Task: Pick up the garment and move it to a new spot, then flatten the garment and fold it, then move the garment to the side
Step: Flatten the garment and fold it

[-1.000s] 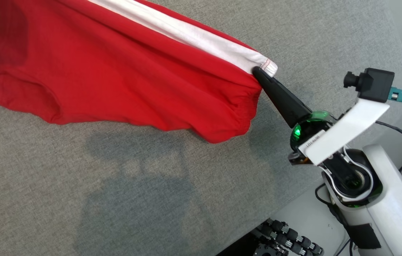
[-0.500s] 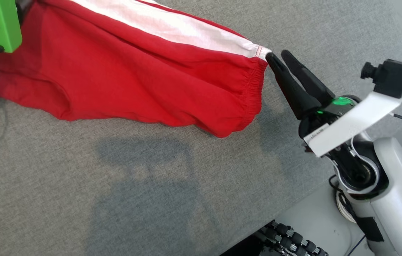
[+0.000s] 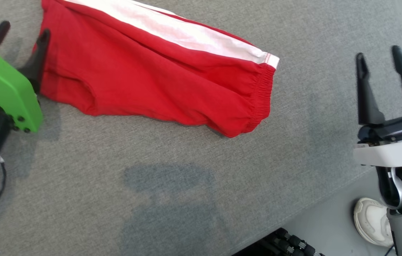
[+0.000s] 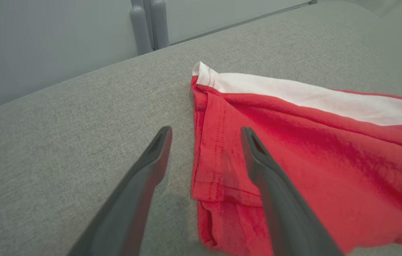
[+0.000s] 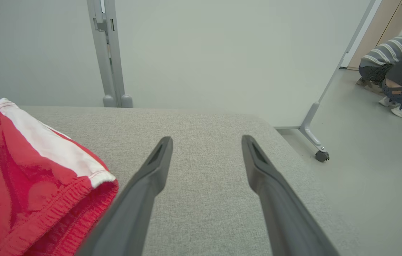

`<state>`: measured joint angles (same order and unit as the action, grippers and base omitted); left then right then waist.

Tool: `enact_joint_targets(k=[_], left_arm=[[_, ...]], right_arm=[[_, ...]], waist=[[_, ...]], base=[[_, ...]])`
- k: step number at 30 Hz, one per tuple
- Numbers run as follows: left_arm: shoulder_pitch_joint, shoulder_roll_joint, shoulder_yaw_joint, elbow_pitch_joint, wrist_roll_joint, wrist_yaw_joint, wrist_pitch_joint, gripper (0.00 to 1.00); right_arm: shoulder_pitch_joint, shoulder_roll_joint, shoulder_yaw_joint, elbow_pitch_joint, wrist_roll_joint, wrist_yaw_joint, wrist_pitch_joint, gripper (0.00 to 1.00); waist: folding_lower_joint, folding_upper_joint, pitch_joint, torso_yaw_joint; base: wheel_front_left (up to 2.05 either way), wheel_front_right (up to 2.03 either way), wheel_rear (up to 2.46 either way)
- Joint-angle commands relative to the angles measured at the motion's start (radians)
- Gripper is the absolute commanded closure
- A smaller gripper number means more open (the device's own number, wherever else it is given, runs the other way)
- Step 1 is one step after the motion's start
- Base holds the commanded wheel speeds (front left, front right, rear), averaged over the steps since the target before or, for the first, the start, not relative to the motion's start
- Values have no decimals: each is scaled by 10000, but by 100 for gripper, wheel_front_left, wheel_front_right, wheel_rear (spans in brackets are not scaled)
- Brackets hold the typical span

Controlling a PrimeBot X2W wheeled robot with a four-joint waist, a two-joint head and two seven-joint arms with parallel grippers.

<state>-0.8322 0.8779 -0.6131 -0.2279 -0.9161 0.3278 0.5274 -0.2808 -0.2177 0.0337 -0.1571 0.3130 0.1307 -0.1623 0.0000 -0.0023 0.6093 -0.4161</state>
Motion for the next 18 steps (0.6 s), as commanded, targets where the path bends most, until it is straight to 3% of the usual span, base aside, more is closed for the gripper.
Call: enact_joint_targets(k=[1, 6, 18], left_arm=[[666, -200, -40, 100, 266, 22, -884, 0], [1535, -1112, -161, 1021, 383, -342, -2791, 0], [1216, -2649, -672, 3666, 182, -1622, -3995, 0]], right_arm=[[220, 263, -605, 194, -1074, 0, -499, 0], [446, 1142, -1777, 384, -2537, -1, -1007, 0], [1151, 1664, -2606, 1090, -2886, -1, -1032, 0]], waist=[[0, 23, -278, 356], [0, 23, -531, 695], [0, 23, -981, 1104]], base=[[0, 0, 0], [0, 0, 0], [0, 0, 0]])
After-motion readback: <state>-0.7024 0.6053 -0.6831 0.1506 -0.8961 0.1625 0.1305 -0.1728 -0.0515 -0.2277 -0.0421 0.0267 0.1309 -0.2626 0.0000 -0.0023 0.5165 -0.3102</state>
